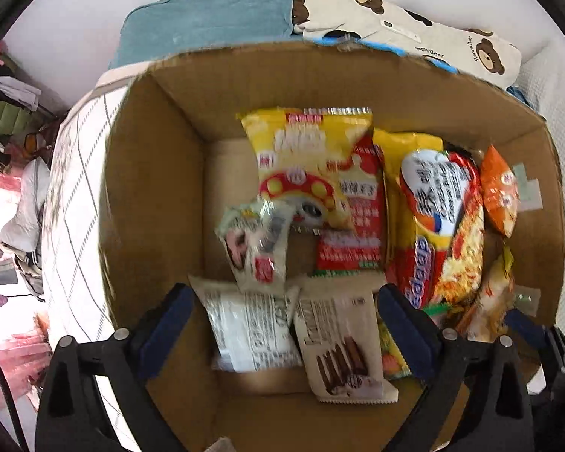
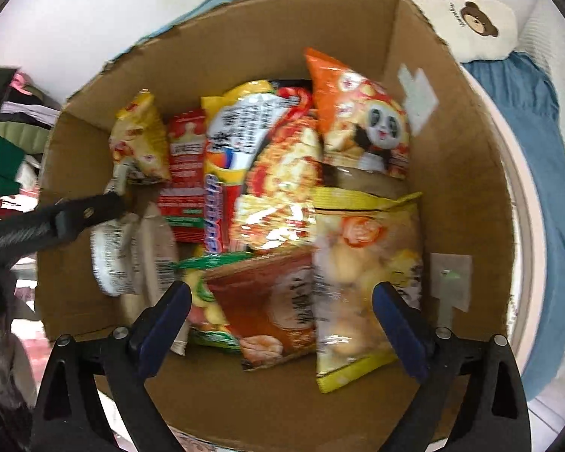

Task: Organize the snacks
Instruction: 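Lift both tools out of the box toward the last snacks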

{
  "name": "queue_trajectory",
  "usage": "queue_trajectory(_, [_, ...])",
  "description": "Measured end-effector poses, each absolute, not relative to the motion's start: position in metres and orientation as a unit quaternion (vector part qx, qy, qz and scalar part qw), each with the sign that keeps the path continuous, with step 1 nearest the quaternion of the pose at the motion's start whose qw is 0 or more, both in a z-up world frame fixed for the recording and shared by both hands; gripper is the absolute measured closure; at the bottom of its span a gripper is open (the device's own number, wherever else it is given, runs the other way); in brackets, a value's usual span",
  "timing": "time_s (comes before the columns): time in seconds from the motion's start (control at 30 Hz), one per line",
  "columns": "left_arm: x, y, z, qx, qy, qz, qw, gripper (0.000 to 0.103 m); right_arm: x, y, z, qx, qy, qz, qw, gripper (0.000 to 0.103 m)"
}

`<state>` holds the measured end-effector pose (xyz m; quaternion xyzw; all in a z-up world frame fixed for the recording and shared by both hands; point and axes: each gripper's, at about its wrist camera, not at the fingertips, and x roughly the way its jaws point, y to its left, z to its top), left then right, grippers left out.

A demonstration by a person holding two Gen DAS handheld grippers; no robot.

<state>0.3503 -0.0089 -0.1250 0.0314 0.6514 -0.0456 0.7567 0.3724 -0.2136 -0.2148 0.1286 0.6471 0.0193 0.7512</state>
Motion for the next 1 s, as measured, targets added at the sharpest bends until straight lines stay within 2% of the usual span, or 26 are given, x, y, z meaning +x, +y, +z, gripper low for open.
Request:
queue_trajectory(0.4, [0.283,-0.002,-0.106,0.003,0.613,-0.046,0.789,0.003,0.343,-0.217,-0.196,0.103,0.629,0.004,0.77,0.004])
queue_trajectory(1.0, [0.19,0.01,-0.048,-0.007,0.507,-0.053,0.86,0.003,0.262,-0.213,-0.116,0.052,0.539,-0.005,0.841,0.004])
